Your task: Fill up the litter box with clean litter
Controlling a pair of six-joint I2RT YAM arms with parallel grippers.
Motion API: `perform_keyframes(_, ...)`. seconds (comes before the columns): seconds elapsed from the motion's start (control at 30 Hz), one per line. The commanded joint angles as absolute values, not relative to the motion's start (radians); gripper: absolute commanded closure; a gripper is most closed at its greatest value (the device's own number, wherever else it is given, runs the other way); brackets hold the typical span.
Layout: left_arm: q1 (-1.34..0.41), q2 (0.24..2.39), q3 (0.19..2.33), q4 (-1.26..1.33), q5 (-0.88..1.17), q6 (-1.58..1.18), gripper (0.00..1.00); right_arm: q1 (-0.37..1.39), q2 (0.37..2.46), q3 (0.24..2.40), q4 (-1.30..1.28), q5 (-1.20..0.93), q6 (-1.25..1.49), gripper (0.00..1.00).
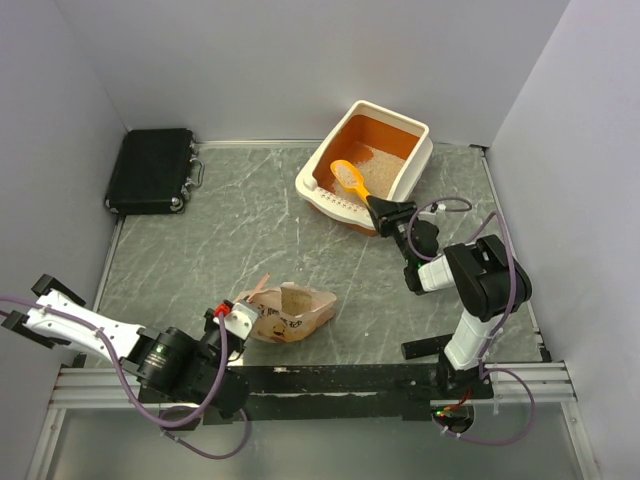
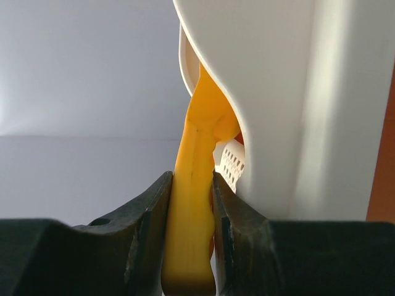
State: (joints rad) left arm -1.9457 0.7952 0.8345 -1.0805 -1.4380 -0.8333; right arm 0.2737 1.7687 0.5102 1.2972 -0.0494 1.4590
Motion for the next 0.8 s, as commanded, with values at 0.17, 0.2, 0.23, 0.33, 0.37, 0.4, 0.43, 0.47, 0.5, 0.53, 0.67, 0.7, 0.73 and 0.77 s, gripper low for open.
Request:
perform_keyframes(0.17,-1.951,0.782,0.839,-1.077,-1.614,-0.807,0.99,0.273,1.455,0.653,0.791,-0.17,1.084,1.0)
perform_keyframes(0.2,-1.953,0.784,0.838,-1.078,-1.612,-0.807,0.99,0.281,1.433,0.708,0.706,-0.164,0.995,1.0)
perform_keyframes(0.23,-1.953,0.788,0.839,-1.081,-1.612,-0.808,0.99,0.285,1.407,0.735,0.595,-0.16,0.964,1.0)
perform_keyframes(0.33,-1.951,0.801,0.842,-1.091,-1.611,-0.821,0.99,0.287,1.425,0.846,0.482,-0.196,0.905,1.0)
perform_keyframes(0.37,-1.953,0.804,0.842,-1.097,-1.612,-0.824,0.99,0.288,1.439,0.876,0.422,-0.207,0.896,1.0)
perform_keyframes(0.4,-1.953,0.807,0.844,-1.104,-1.612,-0.83,0.99,0.288,1.451,0.921,0.402,-0.228,0.888,1.0)
perform_keyframes(0.43,-1.951,0.814,0.844,-1.109,-1.612,-0.841,0.99,0.29,1.468,0.936,0.39,-0.229,0.885,1.0)
perform_keyframes(0.47,-1.951,0.818,0.845,-1.112,-1.612,-0.844,0.99,0.291,1.474,0.945,0.374,-0.224,0.879,1.0)
perform_keyframes(0.5,-1.953,0.821,0.847,-1.12,-1.612,-0.848,0.99,0.296,1.477,0.957,0.364,-0.218,0.873,1.0)
perform_keyframes(0.53,-1.951,0.824,0.847,-1.121,-1.611,-0.851,0.99,0.296,1.479,0.96,0.353,-0.198,0.867,1.0)
perform_keyframes(0.67,-1.951,0.821,0.847,-1.112,-1.606,-0.839,0.99,0.296,1.471,0.939,0.334,-0.163,0.844,1.0)
perform_keyframes(0.7,-1.953,0.819,0.847,-1.108,-1.608,-0.836,0.99,0.295,1.467,0.931,0.334,-0.155,0.842,1.0)
perform_keyframes(0.73,-1.953,0.818,0.847,-1.108,-1.606,-0.835,0.99,0.296,1.462,0.922,0.339,-0.141,0.841,1.0)
perform_keyframes(0.77,-1.951,0.818,0.847,-1.106,-1.606,-0.834,0.99,0.296,1.457,0.904,0.347,-0.137,0.839,1.0)
